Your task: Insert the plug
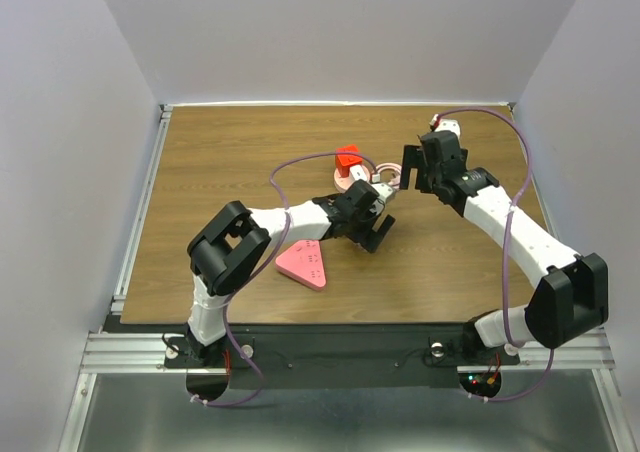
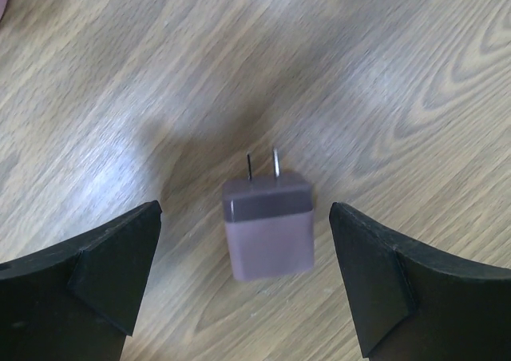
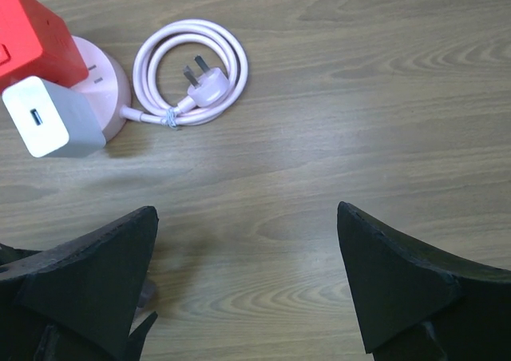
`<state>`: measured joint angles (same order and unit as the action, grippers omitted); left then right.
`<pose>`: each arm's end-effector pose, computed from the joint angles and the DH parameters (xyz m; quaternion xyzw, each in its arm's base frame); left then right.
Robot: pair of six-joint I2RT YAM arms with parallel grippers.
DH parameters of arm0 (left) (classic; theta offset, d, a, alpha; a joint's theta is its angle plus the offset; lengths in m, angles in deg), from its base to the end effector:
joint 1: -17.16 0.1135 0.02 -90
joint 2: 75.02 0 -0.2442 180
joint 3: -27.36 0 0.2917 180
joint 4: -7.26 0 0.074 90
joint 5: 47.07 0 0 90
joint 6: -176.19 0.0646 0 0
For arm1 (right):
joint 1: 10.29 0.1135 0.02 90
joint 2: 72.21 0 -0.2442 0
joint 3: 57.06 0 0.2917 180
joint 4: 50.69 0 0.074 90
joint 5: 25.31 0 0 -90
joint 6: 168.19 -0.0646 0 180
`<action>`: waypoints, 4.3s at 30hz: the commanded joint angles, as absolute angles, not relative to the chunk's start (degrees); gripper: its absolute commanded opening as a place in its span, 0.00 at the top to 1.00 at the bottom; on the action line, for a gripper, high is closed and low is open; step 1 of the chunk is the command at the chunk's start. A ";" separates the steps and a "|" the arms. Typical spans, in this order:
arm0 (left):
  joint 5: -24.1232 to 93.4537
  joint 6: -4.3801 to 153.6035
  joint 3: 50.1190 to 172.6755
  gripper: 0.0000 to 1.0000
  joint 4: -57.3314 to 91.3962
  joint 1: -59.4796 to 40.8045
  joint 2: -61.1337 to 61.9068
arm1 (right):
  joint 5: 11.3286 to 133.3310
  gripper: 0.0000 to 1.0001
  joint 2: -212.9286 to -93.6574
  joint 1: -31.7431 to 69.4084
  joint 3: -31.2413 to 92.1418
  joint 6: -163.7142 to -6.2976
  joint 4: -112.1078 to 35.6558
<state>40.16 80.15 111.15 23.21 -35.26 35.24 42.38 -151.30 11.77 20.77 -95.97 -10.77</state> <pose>0.2829 -0.3728 0.1191 0.3692 0.8370 -0.2162 0.3411 0.3485 0.1148 0.2588 0.0465 0.8958 -0.0275 0.4412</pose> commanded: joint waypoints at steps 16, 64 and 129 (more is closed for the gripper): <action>36.78 79.16 115.78 0.44 22.48 -35.66 39.68 | 40.61 0.02 -147.98 10.01 18.71 -96.38 -13.16; 34.84 14.03 93.64 1.00 -20.85 -20.90 10.15 | 47.11 0.17 -138.13 32.77 7.73 -96.74 -49.72; 27.28 6.47 86.34 0.53 -32.54 -20.98 10.41 | 40.79 1.00 -140.77 33.04 8.69 -88.65 -52.98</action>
<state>31.70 5.94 87.59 -27.87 -20.64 12.55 45.01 -144.90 33.36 7.22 -90.03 -49.41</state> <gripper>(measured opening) 0.548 0.384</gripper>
